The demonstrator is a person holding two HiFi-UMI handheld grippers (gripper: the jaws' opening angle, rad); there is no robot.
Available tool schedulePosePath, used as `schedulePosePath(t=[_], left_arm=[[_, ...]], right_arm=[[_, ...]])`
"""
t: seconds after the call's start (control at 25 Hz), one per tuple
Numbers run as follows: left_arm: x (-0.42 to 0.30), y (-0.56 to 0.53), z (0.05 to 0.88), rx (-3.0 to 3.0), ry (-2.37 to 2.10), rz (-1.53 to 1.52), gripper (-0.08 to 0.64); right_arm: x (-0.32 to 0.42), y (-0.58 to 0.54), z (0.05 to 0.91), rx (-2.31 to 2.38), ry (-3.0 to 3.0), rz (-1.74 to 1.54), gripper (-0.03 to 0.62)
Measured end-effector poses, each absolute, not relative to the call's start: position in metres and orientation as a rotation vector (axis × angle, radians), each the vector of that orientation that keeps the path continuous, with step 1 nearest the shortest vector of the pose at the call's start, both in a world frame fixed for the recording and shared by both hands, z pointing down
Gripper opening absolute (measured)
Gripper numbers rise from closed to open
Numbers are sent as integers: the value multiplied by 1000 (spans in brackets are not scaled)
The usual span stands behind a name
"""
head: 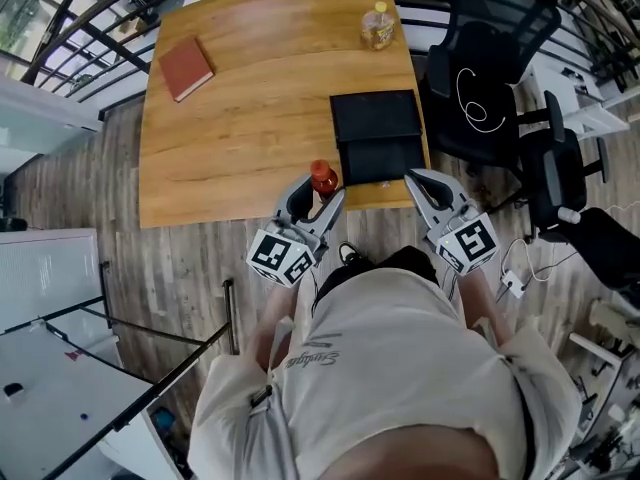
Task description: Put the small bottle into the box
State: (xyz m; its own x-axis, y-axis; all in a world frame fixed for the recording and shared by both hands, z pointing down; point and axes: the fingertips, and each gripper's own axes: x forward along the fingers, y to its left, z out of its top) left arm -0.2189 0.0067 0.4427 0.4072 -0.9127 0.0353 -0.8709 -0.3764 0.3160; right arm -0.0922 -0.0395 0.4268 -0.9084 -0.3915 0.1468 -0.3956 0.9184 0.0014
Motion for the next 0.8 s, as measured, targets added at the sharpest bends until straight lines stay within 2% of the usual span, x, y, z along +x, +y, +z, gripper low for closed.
schedulePosePath(t=[0.4, 0.8], left_arm=[[-232, -16, 461, 2357, -1530, -178, 225], [-230, -55, 461, 2329, -1548, -58, 225]], right_arm=[[-100, -69, 442, 610, -2902, 72, -6], [-115, -114, 444, 536, -2902, -105, -6]])
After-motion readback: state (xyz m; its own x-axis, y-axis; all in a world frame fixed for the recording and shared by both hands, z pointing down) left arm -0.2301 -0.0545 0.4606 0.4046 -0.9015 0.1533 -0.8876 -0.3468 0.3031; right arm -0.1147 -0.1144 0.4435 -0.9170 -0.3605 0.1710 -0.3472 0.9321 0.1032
